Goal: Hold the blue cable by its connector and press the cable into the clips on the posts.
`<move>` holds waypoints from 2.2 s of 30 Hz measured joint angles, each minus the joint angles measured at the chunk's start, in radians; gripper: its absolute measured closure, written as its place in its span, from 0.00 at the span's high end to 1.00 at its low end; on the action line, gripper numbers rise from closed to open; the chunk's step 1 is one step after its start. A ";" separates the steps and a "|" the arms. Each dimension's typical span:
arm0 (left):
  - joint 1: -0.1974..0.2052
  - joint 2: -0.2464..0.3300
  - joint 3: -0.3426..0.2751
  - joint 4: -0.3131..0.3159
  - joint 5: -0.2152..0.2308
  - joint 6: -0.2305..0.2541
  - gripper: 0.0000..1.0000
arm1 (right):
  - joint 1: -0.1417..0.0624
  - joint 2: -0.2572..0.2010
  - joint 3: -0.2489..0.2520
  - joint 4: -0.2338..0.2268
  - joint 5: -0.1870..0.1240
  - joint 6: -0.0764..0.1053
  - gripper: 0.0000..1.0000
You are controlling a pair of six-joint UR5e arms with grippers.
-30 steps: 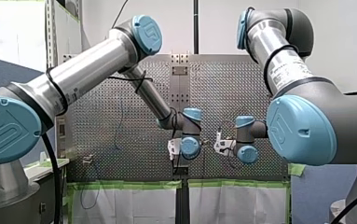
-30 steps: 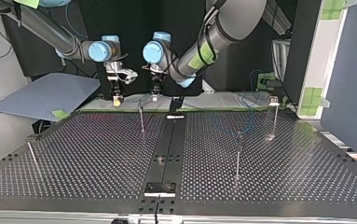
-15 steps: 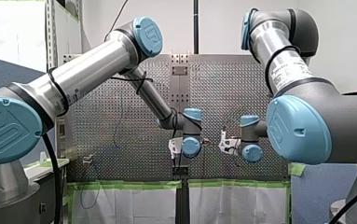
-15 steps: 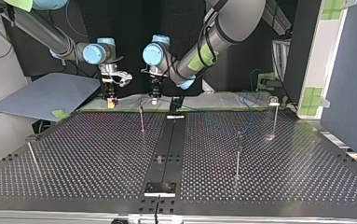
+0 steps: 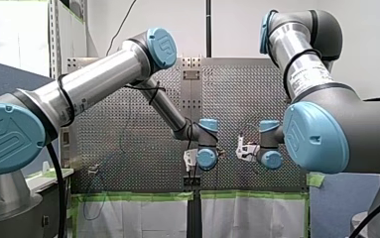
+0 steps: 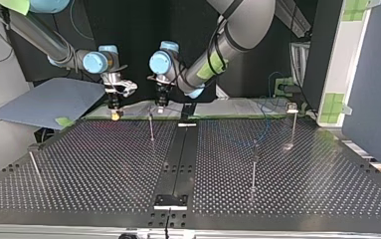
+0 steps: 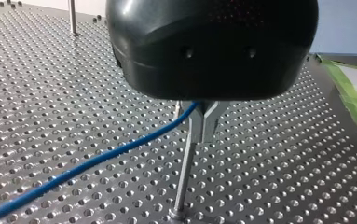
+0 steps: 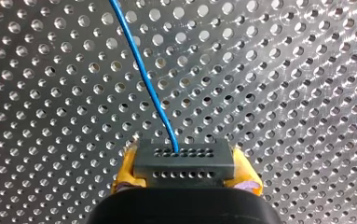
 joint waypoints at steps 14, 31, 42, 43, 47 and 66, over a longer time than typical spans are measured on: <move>0.005 -0.001 0.005 0.002 0.036 -0.001 0.00 | -0.020 0.001 -0.037 0.029 -0.004 0.003 0.00; 0.023 -0.008 0.016 0.001 0.070 -0.018 0.00 | -0.018 0.024 -0.065 0.046 -0.015 -0.018 0.00; 0.044 -0.012 0.045 -0.021 0.084 -0.026 0.00 | -0.014 0.090 -0.109 0.088 -0.015 -0.041 0.00; 0.047 -0.012 0.047 -0.022 0.086 -0.027 0.00 | -0.014 0.091 -0.112 0.089 -0.016 -0.041 0.00; 0.064 -0.012 0.055 -0.026 0.097 -0.032 0.00 | -0.013 0.093 -0.124 0.095 -0.016 -0.040 0.00; 0.098 -0.064 0.166 -0.104 0.133 -0.042 0.00 | -0.013 0.093 -0.189 0.144 -0.016 -0.045 0.00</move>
